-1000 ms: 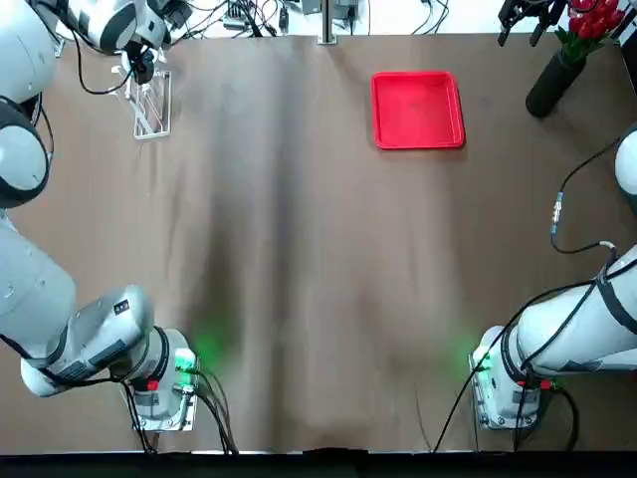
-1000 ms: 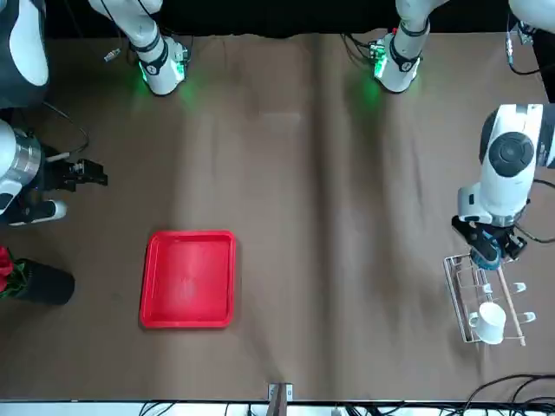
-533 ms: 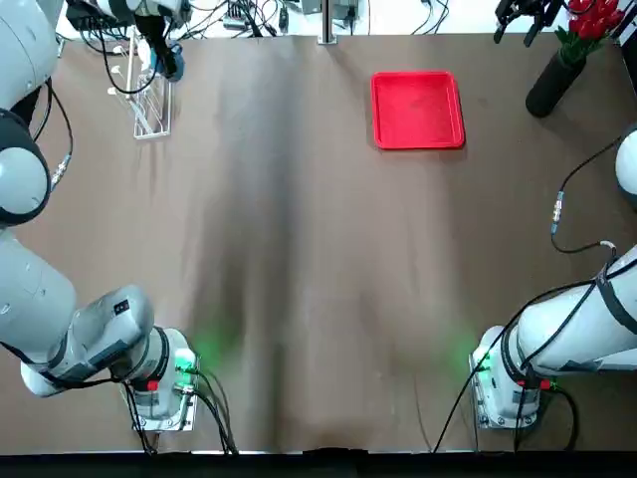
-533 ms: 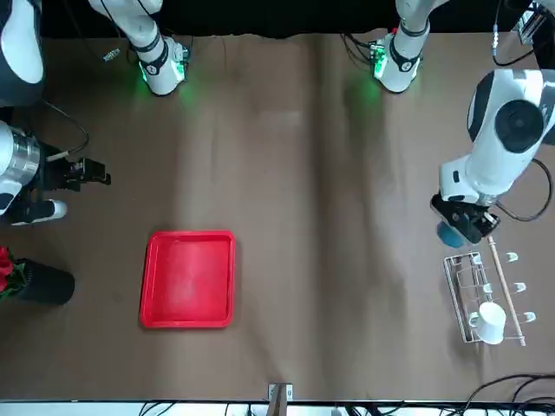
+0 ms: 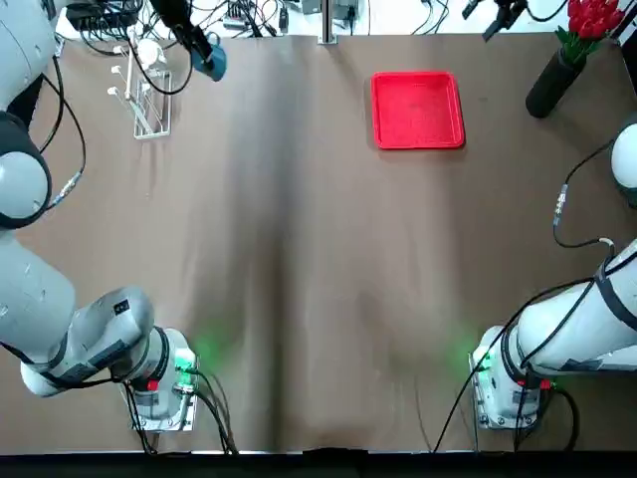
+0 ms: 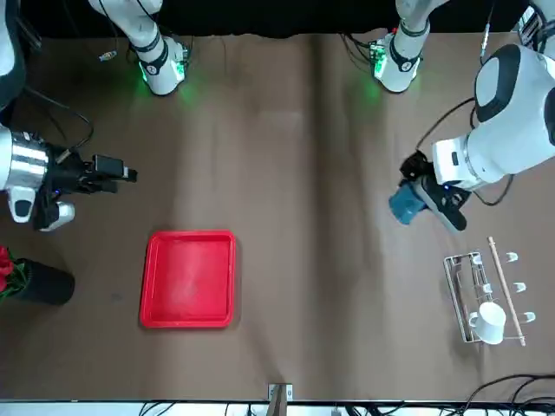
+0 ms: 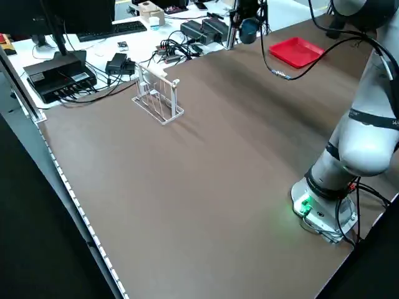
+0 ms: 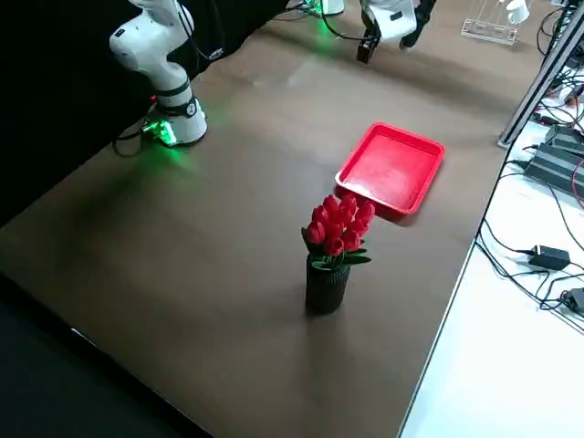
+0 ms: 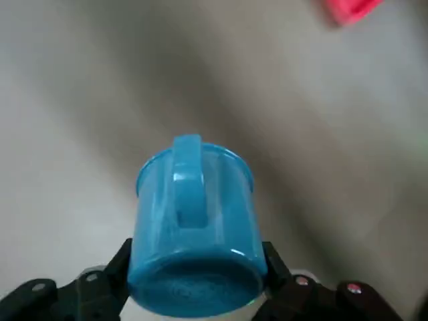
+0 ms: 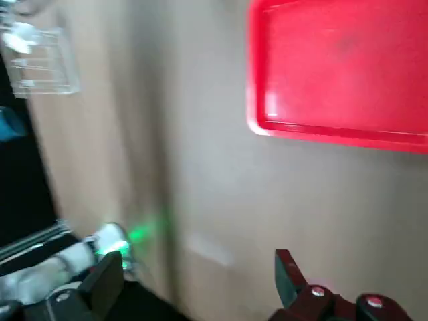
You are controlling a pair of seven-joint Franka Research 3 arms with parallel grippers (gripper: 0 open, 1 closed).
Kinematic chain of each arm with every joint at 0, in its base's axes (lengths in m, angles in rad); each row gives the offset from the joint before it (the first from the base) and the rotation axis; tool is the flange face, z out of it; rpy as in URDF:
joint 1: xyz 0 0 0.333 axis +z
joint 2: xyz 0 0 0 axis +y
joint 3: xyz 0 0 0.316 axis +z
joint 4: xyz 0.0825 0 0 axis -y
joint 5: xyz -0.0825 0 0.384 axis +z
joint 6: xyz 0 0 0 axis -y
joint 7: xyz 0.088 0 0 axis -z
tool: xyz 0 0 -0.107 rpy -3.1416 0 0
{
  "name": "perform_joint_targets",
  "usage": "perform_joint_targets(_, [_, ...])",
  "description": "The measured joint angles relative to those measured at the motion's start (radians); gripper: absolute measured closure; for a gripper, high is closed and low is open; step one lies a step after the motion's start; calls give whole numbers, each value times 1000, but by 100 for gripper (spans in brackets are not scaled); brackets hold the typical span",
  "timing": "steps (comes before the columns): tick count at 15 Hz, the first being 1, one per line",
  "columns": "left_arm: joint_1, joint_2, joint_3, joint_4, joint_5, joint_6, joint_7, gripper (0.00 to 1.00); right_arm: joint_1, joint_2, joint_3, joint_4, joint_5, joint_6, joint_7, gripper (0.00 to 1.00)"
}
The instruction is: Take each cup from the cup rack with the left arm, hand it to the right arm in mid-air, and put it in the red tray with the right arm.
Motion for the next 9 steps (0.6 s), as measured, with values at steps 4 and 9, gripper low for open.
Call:
perform_joint_targets(4, [-2, 2, -39, 0, -256, -10, -29, 24, 12, 27, 2, 0, 210, 48, 0, 0])
perform_joint_targets(9, [-14, 17, -109, 2, -481, -12, -174, 24, 92, 40, 7, 0, 411, 172, 3, 0])
